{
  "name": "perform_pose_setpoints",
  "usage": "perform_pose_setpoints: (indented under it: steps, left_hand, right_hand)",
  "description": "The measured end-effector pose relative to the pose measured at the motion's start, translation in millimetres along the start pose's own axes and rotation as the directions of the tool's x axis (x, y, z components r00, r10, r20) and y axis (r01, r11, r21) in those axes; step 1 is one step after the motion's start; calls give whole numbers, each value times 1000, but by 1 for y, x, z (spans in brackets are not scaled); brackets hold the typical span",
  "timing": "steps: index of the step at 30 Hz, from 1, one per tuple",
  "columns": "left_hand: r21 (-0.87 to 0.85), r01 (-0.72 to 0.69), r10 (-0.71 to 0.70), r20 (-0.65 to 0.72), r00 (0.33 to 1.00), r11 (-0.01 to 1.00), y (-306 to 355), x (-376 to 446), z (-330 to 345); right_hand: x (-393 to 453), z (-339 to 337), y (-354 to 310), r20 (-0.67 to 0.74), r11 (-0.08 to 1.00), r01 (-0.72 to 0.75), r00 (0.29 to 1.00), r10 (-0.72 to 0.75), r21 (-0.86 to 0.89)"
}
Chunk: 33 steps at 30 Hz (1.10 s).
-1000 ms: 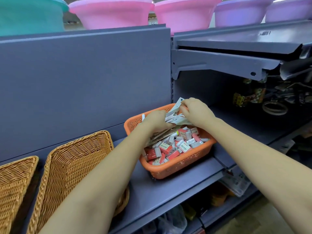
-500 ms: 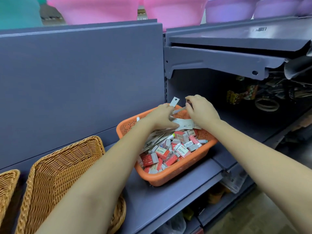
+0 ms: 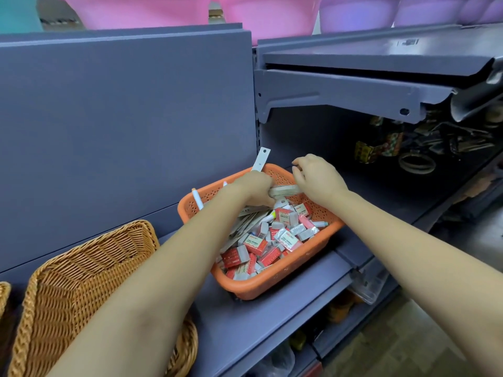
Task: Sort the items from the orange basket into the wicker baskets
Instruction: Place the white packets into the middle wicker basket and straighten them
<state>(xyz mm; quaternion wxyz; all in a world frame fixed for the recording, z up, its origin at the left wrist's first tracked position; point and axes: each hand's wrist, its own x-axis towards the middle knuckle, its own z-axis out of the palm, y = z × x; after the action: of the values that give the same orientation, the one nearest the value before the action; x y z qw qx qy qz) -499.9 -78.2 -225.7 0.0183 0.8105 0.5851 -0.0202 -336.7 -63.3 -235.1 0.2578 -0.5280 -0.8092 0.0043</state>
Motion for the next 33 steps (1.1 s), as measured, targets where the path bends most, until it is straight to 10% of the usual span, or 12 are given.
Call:
perform_pose_setpoints:
  steps: [8,16,22,29,33]
  left_hand:
    - [-354,92,-160,-169,972,931,-20,-16,-12]
    - [-865,-172,-395,-381,836,471,-17,-35,-37]
    - [-915,-149,-455,-322,831,375,-8,-38,-13]
    - [-856,-66,-451,-334,828,513,3,-33,-21]
    - [-906,-261,-503,-405,763,333,1,-31,-45]
  right_hand:
    - [0,-6,-5,-84,970,-69,992,91,234]
    - [0,4,-12,6,990,-23,1000,22,137]
    - [-6,11,-20,35,994,16,999,-20,112]
    - [-10,13,-18,51,995,27,998,-32,97]
    - [-8,11,-16,42,995,16,999,-21,103]
